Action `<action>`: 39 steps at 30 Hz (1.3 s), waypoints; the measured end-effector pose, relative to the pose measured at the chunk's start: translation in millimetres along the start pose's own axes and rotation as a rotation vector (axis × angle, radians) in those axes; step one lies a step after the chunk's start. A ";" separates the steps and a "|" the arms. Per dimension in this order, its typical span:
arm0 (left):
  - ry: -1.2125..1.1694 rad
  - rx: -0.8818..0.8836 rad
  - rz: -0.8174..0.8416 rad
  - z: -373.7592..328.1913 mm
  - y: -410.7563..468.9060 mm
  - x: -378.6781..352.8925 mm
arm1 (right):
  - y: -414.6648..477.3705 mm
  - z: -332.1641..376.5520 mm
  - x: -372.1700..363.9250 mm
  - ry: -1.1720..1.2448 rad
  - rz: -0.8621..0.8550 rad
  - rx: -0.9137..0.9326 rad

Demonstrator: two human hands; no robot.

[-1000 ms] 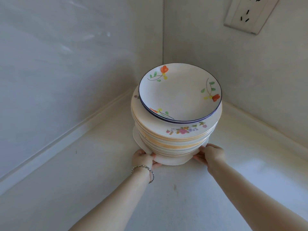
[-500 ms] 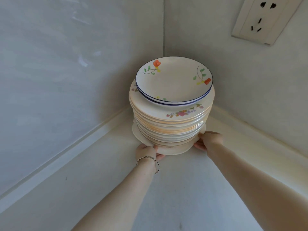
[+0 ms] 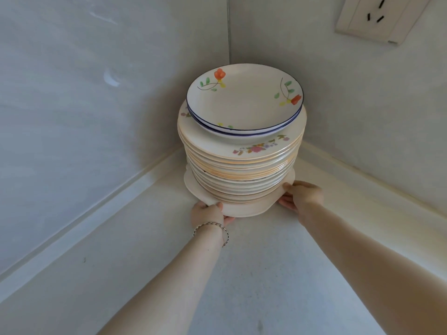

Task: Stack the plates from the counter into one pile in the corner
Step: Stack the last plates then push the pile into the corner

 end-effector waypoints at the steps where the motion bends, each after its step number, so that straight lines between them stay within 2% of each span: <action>1: -0.018 -0.002 -0.015 1.2 -1.3 0.2 | -0.1 -0.4 1.1 0.003 -0.015 0.000; 5: -0.071 0.009 -0.018 3.6 -1.4 0.4 | 3.4 -2.1 1.8 0.017 -0.039 0.012; 6: -0.066 0.012 -0.009 2.2 -2.4 -1.3 | 4.8 -0.3 3.9 -0.049 -0.059 0.047; 9: -0.047 0.051 -0.005 0.3 -5.8 -3.4 | -15.2 12.6 7.2 -0.457 -0.155 0.237; 10: -0.031 0.078 0.009 -0.6 -8.9 -3.9 | -26.9 11.0 7.0 -0.523 -0.169 0.259; 12: 0.151 0.087 0.021 -9.1 -14.3 0.4 | -42.5 4.4 9.9 -0.558 -0.145 0.250; 14: 0.415 0.009 -0.058 -33.3 -21.7 14.7 | -50.5 17.6 16.9 -0.580 -0.150 0.270; 15: 0.507 -0.109 -0.137 -57.4 -27.6 22.3 | -56.3 31.4 19.2 -0.577 -0.148 0.284; 17: 0.499 -0.338 -0.189 -110.0 -48.3 25.8 | -65.7 71.8 21.7 -0.501 -0.149 0.359; 19: 0.402 -0.567 -0.119 -158.4 -71.8 11.1 | -75.4 116.9 13.3 -0.403 -0.107 0.454; 21: 0.358 -0.667 0.006 -189.0 -84.4 -12.4 | -76.5 151.5 -1.7 -0.278 -0.037 0.481; 23: 0.338 -0.614 0.092 -203.3 -73.9 -33.2 | -66.3 166.5 -19.6 -0.196 0.034 0.407; 25: 0.248 -0.462 0.183 -202.5 -54.4 -48.7 | -56.1 170.1 -39.1 -0.123 0.109 0.328; 27: 0.181 -0.384 0.212 -196.6 -40.3 -55.9 | -43.7 162.1 -57.4 -0.106 0.201 0.279; 29: 0.240 -0.488 0.205 -201.6 -39.6 -60.1 | -39.5 153.7 -68.5 -0.159 0.251 0.296; 32: 0.364 -0.681 0.200 -210.1 -51.9 -68.6 | -36.3 150.3 -67.4 -0.227 0.240 0.371; 34: 0.450 -0.723 0.191 -215.4 -53.9 -71.2 | -37.7 151.8 -66.0 -0.250 0.240 0.382; 39: 0.744 -0.723 0.046 -231.1 -41.6 -63.2 | -50.5 182.3 -54.4 -0.666 -0.006 0.528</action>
Point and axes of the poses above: each hand's wrist, its own y-axis towards the middle knuckle, its own x-axis out of the back of the hand, z = x × y, the point moved 10 cm from there along y, towards the middle knuckle, and after that the axes turned 3 degrees about z, right-handed, at the moved point
